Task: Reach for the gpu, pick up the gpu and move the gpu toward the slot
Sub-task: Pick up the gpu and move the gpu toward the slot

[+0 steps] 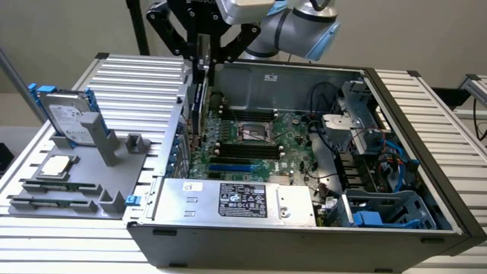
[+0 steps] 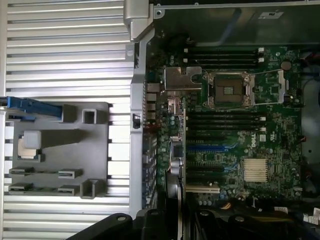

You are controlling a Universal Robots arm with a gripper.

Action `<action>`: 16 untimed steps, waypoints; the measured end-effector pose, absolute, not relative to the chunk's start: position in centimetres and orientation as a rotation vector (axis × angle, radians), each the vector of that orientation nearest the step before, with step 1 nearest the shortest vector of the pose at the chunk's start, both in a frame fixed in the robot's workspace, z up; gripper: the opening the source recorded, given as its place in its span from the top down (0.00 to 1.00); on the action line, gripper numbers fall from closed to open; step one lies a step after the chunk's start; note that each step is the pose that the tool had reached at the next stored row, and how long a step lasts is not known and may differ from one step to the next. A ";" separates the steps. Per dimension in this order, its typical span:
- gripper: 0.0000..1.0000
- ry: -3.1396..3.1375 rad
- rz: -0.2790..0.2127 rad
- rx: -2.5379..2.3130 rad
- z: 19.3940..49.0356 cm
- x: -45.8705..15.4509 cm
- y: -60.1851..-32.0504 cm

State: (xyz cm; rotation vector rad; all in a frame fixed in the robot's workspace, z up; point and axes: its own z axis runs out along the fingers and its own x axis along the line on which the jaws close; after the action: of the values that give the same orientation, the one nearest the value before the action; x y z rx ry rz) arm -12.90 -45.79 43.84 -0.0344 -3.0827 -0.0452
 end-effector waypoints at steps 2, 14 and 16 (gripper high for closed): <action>0.74 -3.082 -0.045 -0.034 43.8 -12.0 -45.8; 0.74 -3.082 -0.045 -0.034 43.2 -6.5 -45.2; 0.74 -3.082 -0.045 -0.034 43.0 -5.7 -44.8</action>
State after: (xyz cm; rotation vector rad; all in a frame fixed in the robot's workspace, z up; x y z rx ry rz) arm -5.70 -44.80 43.01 -0.0343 -3.0818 -0.0445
